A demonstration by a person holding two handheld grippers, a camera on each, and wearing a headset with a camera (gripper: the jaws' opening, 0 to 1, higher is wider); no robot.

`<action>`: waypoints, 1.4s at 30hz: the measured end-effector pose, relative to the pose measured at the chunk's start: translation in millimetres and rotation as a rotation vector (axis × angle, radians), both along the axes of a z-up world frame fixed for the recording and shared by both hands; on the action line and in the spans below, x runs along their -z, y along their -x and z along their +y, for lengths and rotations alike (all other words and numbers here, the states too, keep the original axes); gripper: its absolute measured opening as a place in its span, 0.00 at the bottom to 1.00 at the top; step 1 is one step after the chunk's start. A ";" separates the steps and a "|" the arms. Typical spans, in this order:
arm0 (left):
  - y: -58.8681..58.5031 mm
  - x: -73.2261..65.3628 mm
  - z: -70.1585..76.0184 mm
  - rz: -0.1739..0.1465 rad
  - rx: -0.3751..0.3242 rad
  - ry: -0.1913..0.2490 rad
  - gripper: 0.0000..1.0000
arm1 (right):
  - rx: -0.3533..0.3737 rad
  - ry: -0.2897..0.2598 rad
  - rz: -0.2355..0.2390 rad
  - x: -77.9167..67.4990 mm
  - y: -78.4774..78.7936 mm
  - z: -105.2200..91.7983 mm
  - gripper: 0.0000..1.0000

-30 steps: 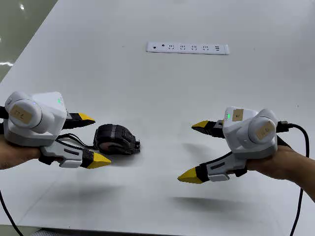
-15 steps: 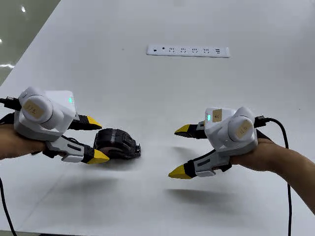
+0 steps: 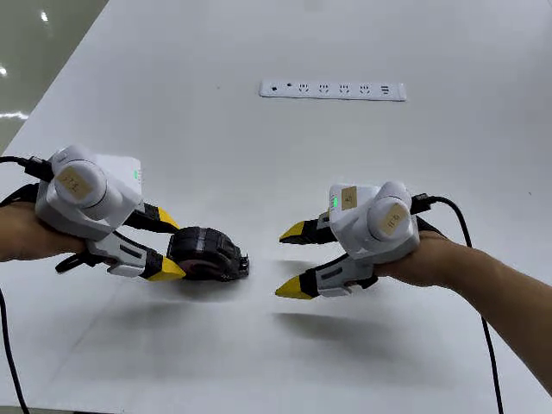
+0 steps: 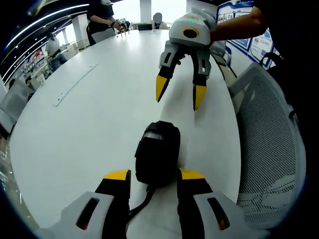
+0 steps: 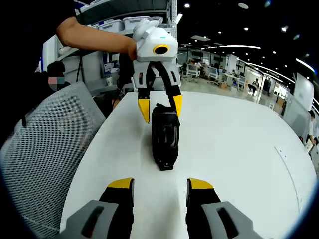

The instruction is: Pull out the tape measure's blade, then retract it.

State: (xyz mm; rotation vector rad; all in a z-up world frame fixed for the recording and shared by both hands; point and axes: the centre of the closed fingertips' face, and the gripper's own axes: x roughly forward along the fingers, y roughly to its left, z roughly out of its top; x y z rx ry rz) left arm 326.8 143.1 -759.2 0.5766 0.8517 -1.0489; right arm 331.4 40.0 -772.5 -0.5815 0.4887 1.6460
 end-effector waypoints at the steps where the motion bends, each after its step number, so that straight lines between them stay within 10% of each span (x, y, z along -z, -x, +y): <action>1: -0.6 0.7 0.3 0.001 0.004 -0.004 0.31 | -0.004 0.001 -0.002 0.8 -0.4 1.8 0.39; 42: 0.0 8.3 -2.5 0.001 0.082 0.006 0.24 | -0.079 0.092 -0.008 34.6 -3.3 43.6 0.13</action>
